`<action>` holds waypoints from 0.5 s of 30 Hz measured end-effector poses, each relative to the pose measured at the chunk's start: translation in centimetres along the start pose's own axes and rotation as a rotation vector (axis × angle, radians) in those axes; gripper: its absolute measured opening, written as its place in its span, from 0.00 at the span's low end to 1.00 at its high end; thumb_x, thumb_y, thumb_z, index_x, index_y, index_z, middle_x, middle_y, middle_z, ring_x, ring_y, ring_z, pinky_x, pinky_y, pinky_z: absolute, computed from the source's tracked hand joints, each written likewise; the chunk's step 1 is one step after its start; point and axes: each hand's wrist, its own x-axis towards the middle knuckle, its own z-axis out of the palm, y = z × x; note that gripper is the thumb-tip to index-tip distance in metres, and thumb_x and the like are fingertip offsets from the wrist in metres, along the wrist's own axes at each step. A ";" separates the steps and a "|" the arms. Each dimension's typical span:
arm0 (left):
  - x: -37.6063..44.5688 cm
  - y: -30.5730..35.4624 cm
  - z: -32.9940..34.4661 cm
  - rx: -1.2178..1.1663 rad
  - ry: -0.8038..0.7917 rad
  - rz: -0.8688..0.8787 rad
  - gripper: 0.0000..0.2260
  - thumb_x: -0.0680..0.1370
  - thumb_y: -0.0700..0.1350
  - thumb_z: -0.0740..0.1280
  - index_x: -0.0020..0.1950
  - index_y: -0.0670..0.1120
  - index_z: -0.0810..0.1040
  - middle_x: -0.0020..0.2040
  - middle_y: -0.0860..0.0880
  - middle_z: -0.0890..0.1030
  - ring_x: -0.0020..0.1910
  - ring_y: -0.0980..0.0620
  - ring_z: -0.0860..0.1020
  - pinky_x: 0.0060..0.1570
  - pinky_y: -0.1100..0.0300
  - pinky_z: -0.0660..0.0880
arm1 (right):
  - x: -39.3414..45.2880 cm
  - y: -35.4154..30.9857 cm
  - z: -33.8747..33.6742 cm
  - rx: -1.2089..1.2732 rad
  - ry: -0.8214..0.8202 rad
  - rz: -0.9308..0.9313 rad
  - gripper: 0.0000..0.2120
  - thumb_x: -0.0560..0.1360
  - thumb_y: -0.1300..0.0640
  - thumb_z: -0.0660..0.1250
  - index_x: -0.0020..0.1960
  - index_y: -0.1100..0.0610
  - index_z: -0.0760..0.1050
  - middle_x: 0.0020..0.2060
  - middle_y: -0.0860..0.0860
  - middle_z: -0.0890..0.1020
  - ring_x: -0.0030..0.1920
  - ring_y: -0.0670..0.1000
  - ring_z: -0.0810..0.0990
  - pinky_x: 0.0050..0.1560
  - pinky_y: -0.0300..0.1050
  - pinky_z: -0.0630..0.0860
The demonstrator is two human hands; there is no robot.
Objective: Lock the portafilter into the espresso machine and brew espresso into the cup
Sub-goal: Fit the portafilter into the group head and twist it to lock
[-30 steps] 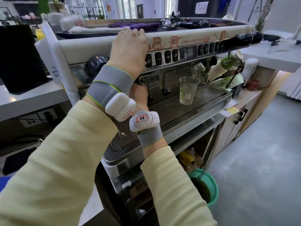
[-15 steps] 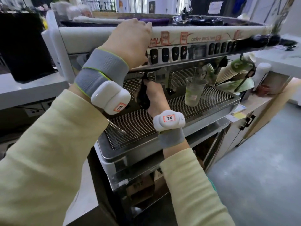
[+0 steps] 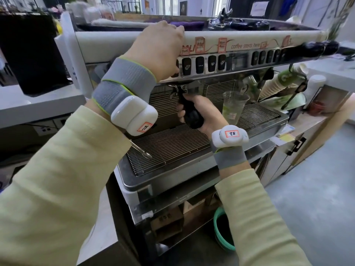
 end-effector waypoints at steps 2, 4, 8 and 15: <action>0.0 0.0 0.0 -0.009 0.003 0.002 0.29 0.73 0.46 0.69 0.69 0.37 0.62 0.65 0.38 0.72 0.64 0.38 0.68 0.62 0.43 0.67 | 0.0 -0.6 -0.1 -0.173 0.021 0.010 0.10 0.79 0.57 0.57 0.41 0.60 0.69 0.31 0.54 0.72 0.25 0.49 0.72 0.25 0.40 0.71; 0.0 0.1 -0.1 -0.021 0.009 0.003 0.27 0.74 0.45 0.69 0.68 0.38 0.63 0.64 0.38 0.72 0.63 0.38 0.68 0.60 0.44 0.68 | -0.1 -1.2 0.3 -0.455 0.075 0.018 0.10 0.77 0.55 0.62 0.40 0.60 0.71 0.30 0.55 0.74 0.28 0.51 0.74 0.33 0.45 0.74; 0.0 0.2 -0.1 -0.044 0.021 -0.017 0.26 0.74 0.44 0.68 0.68 0.37 0.64 0.63 0.37 0.73 0.62 0.38 0.68 0.59 0.43 0.69 | 0.0 -1.9 2.7 -0.952 0.301 0.104 0.11 0.72 0.56 0.68 0.35 0.59 0.72 0.30 0.54 0.78 0.33 0.53 0.77 0.42 0.47 0.74; 0.2 0.2 0.4 -0.075 0.040 -0.021 0.28 0.72 0.45 0.70 0.68 0.38 0.65 0.63 0.36 0.72 0.63 0.37 0.69 0.61 0.43 0.68 | -0.9 -0.6 3.6 -1.344 0.591 -0.087 0.10 0.71 0.59 0.63 0.51 0.58 0.78 0.52 0.55 0.81 0.54 0.57 0.79 0.46 0.45 0.72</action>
